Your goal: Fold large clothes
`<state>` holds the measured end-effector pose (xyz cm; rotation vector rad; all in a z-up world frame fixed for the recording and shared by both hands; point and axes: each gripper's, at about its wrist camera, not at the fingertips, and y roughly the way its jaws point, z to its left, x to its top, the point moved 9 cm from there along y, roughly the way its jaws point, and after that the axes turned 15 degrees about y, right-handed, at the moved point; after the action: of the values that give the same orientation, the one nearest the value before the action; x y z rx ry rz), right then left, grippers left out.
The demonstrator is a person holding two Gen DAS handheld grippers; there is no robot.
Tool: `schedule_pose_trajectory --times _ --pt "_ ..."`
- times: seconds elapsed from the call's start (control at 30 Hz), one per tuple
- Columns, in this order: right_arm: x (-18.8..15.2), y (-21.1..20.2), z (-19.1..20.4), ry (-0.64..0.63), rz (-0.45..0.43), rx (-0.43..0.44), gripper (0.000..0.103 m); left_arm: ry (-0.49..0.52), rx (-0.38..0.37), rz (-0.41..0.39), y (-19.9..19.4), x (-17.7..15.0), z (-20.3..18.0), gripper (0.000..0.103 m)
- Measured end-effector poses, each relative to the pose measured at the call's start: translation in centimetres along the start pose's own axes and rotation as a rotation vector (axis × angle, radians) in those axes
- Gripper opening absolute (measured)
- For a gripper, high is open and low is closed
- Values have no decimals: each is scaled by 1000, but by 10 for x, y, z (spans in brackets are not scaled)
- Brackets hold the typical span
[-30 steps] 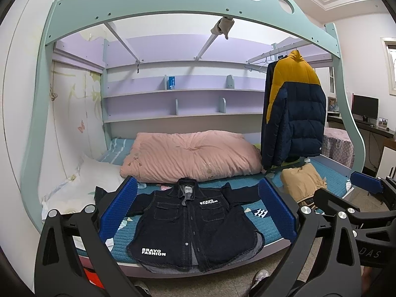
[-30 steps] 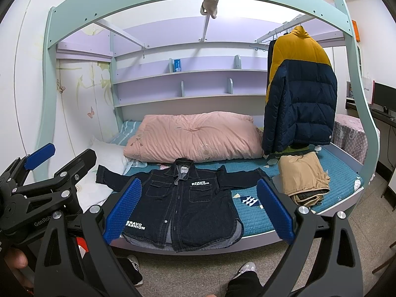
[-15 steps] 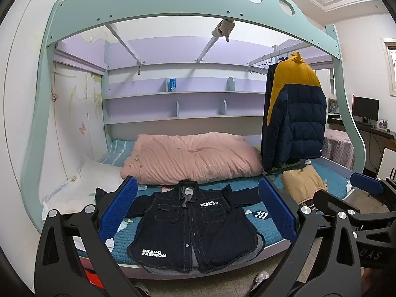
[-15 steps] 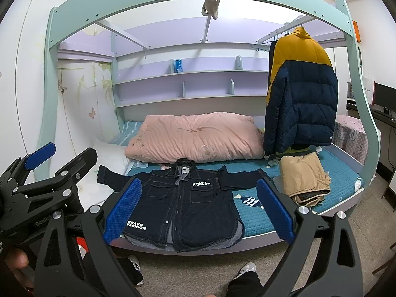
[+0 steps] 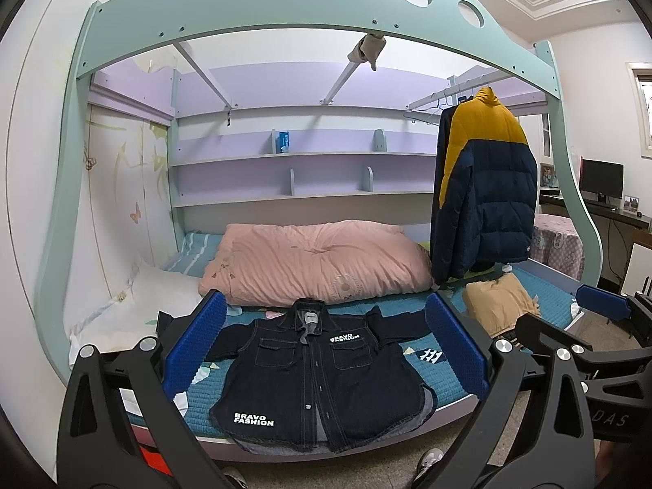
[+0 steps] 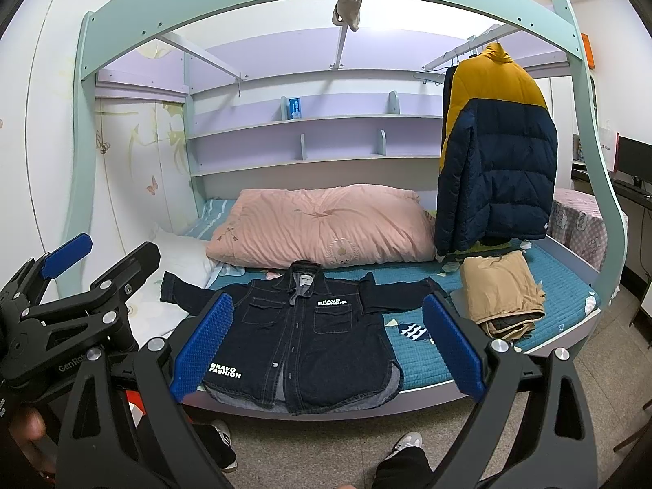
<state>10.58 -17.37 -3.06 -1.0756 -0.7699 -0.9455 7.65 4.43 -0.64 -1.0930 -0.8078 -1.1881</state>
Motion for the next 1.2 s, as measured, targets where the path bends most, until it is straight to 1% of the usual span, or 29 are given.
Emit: schedule_pose_trajectory --times 1.2 --pt "-1 -1 3 6 1 -2 91 0 5 0 -3 -1 -4 98"
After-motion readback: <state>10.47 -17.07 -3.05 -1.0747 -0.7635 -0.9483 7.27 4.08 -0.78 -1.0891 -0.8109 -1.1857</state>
